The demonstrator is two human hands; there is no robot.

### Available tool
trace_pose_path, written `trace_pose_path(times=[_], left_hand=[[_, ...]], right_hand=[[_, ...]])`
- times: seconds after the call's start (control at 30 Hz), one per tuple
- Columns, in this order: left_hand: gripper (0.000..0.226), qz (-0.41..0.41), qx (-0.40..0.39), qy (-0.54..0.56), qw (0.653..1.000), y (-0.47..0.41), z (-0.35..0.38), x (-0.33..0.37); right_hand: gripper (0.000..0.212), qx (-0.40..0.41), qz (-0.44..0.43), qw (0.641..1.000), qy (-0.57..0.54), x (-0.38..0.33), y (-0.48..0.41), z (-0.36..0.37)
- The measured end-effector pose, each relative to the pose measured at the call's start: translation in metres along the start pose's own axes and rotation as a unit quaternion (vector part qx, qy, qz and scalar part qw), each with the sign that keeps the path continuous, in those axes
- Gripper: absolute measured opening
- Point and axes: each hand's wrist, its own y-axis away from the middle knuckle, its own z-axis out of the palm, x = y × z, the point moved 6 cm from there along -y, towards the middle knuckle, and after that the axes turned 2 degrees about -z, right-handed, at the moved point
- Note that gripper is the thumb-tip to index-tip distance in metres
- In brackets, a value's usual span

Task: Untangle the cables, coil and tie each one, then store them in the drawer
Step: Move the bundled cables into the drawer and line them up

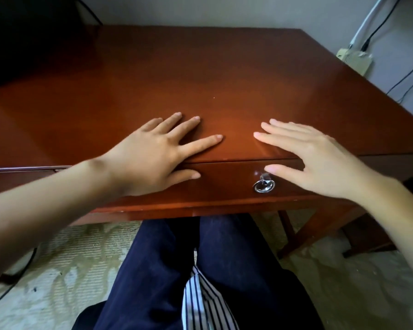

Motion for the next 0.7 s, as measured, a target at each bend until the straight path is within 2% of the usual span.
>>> trace_pose_path(times=[0.13,0.3,0.43,0.63,0.7], left_hand=[[0.059,-0.021,0.024,0.024,0.999,0.0,0.008,-0.002],[0.056,-0.022,0.024,0.031,0.999,-0.001,0.005,-0.001],[0.057,-0.032,-0.003,0.054,0.998,0.002,0.004,0.001],[0.061,-0.044,-0.092,0.102,0.99,-0.001,-0.016,-0.009],[0.063,-0.05,-0.095,0.127,0.986,-0.004,-0.03,-0.017]], right_hand=[[0.06,0.041,-0.016,0.993,0.108,-0.006,-0.003,0.01],[0.058,0.008,-0.005,0.986,0.164,-0.005,-0.006,0.012],[0.06,-0.033,0.003,0.988,0.151,-0.009,-0.009,0.012],[0.069,-0.131,0.048,0.989,0.05,-0.018,-0.023,0.003],[0.069,-0.147,0.055,0.987,0.032,-0.024,-0.034,-0.006]])
